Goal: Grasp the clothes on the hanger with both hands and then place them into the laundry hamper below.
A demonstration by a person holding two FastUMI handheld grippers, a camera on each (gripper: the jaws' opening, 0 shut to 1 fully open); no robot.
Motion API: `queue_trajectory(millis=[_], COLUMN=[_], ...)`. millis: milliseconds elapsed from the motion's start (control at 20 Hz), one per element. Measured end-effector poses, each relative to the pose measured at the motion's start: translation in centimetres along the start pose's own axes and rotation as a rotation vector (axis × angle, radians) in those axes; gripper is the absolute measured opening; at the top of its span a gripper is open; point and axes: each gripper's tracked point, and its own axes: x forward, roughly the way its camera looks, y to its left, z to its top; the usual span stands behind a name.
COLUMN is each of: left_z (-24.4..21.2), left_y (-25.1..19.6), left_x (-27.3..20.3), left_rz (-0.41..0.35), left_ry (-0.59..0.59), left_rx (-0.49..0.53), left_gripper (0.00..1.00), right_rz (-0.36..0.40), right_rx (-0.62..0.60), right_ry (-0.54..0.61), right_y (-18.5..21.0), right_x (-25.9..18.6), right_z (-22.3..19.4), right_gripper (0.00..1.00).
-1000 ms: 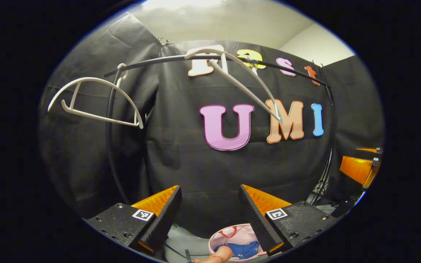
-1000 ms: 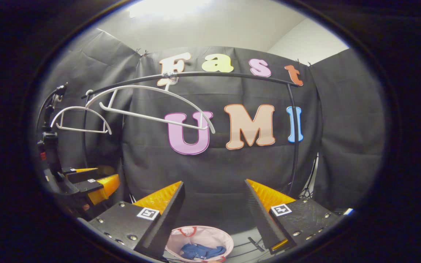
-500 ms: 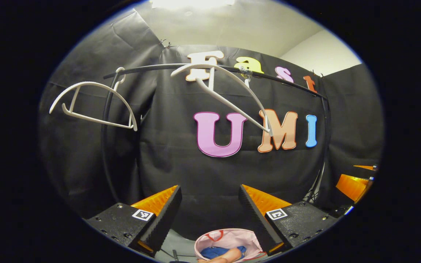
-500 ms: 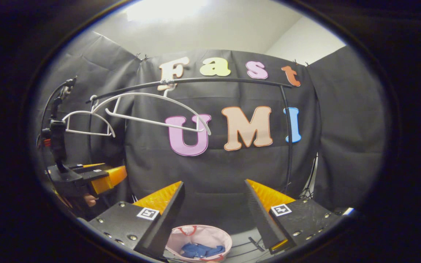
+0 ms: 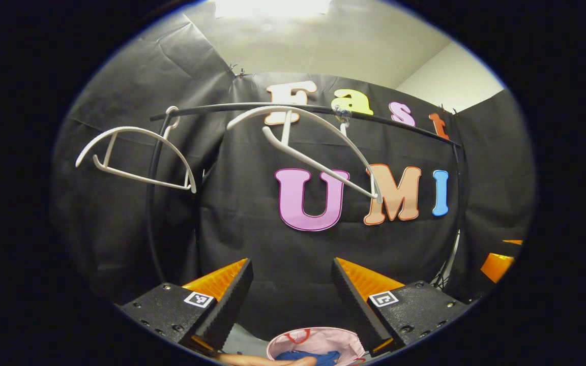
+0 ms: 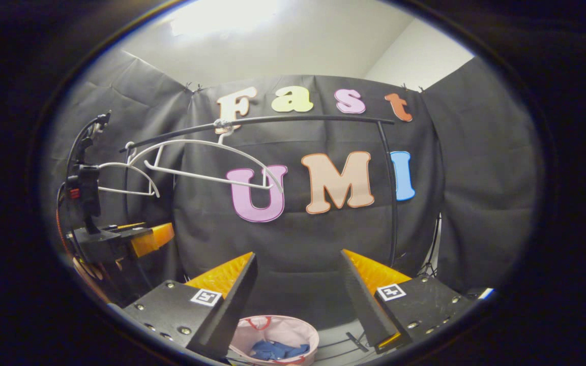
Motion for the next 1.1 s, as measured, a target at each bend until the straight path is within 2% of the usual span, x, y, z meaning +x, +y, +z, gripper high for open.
queue_trajectory(millis=[200,350,400,450,550,600,850,1100], left_z=[0.7,2.4,3.1,3.7,4.9,5.2,3.9,2.6], left_y=[-2.5,-3.0,-3.2,-3.8,-5.3,-5.7,-5.8,-8.1], left_x=[-0.4,-1.0,-1.2,-1.6,-2.2,-2.4,-2.0,-0.6], left_rz=[-0.044,-0.009,0.001,-0.003,-0.043,-0.046,0.048,0.052], left_ry=[-0.030,-0.116,-0.147,-0.177,-0.232,-0.239,-0.198,-0.189], left_rx=[-0.017,0.034,0.046,0.044,0.018,0.014,0.056,0.012], left_gripper=[0.92,0.92,0.92,0.92,0.93,0.93,0.92,0.92], right_rz=[0.001,0.013,0.017,0.018,0.022,0.025,0.048,0.150], right_rx=[0.017,0.032,0.034,0.036,0.035,0.031,0.020,0.015], right_ry=[-0.007,-0.007,-0.007,-0.009,-0.013,-0.015,-0.042,-0.072], right_y=[-1.6,-2.6,-3.0,-3.5,-4.3,-4.7,-6.3,-5.8], right_x=[0.0,0.0,-0.2,-0.2,-0.3,-0.2,0.1,-0.4], right_z=[-0.5,-1.2,-1.4,-1.5,-1.6,-1.6,-1.3,-1.0], right_gripper=[0.95,0.95,1.00,0.95,0.95,0.95,0.95,0.95])
